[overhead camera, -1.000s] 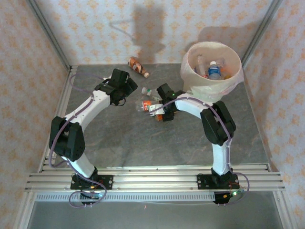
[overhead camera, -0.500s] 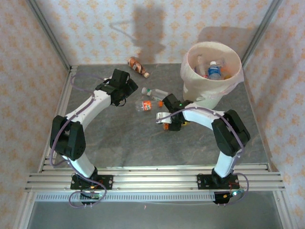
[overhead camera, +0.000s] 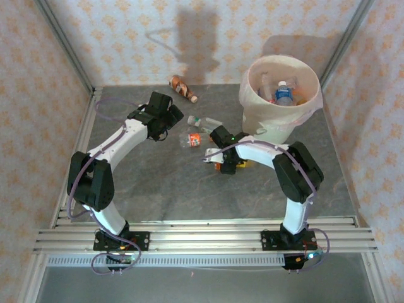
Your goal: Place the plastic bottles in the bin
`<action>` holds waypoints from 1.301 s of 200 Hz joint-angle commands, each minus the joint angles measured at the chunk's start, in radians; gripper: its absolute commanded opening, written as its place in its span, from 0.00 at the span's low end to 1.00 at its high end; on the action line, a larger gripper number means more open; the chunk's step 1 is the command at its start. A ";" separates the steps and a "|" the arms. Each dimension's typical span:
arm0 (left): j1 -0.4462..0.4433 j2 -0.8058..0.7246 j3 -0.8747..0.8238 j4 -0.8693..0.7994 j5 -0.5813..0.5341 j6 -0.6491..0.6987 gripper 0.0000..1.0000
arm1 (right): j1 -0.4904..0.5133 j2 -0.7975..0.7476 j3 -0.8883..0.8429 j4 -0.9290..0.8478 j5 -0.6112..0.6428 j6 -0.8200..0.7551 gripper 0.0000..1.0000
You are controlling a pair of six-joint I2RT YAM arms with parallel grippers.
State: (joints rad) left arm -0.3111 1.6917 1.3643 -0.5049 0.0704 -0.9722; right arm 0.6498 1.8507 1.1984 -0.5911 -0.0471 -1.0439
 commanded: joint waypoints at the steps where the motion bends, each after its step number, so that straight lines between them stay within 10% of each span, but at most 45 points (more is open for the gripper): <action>1: 0.009 0.010 -0.007 0.003 -0.006 -0.013 1.00 | 0.011 0.032 0.010 -0.030 -0.014 0.062 0.56; 119: 0.009 0.025 0.012 0.002 0.010 -0.006 1.00 | -0.111 -0.421 0.029 0.138 -0.264 0.290 0.32; 207: 0.009 0.029 0.022 0.003 0.024 -0.016 1.00 | -0.450 -0.504 0.398 0.326 -0.723 0.924 0.32; 260: 0.009 0.024 0.024 -0.002 0.023 -0.013 1.00 | -0.552 -0.420 0.582 0.329 -0.319 1.083 0.33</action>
State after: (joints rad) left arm -0.3111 1.7115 1.3647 -0.5049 0.0967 -0.9722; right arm 0.1261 1.3895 1.7210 -0.2844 -0.5934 -0.0681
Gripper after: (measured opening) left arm 0.999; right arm 0.445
